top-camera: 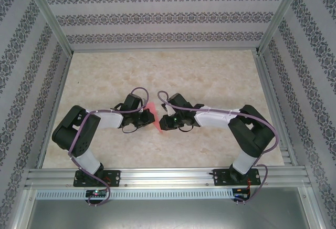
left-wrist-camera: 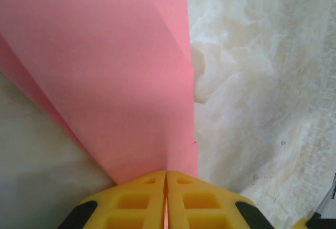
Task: Fold a paper plane with a square sheet of paper (pick it up from the middle)
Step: Fold the wing for the fifth time at the center of the table.
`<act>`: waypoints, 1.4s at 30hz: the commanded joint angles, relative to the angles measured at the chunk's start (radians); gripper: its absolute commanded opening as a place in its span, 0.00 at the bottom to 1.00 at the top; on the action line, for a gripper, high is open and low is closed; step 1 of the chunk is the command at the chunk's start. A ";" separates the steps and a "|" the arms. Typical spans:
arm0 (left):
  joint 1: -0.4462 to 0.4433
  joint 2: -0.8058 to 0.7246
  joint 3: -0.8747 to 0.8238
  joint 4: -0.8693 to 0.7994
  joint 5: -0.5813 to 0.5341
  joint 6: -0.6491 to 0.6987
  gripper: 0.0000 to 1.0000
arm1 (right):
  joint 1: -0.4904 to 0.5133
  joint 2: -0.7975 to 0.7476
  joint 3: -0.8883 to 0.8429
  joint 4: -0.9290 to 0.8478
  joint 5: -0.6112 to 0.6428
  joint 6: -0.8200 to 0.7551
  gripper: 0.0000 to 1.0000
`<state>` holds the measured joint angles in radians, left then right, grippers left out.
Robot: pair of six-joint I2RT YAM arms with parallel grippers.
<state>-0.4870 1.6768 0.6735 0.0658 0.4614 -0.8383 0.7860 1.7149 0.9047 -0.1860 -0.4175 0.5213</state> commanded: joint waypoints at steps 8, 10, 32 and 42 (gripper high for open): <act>-0.008 0.011 -0.018 -0.044 -0.051 -0.002 0.10 | 0.026 0.115 0.025 0.050 -0.082 -0.014 0.10; -0.008 0.012 -0.017 -0.046 -0.052 -0.002 0.10 | 0.027 0.125 0.016 0.045 -0.080 -0.017 0.10; -0.007 0.011 -0.002 -0.100 -0.081 0.002 0.10 | 0.031 -0.032 -0.088 -0.043 -0.034 -0.063 0.09; -0.007 0.008 0.006 -0.101 -0.068 0.006 0.10 | 0.028 0.041 0.036 0.050 0.003 -0.033 0.10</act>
<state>-0.4923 1.6756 0.6800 0.0433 0.4553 -0.8387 0.8051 1.7111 0.9024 -0.1764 -0.4335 0.4774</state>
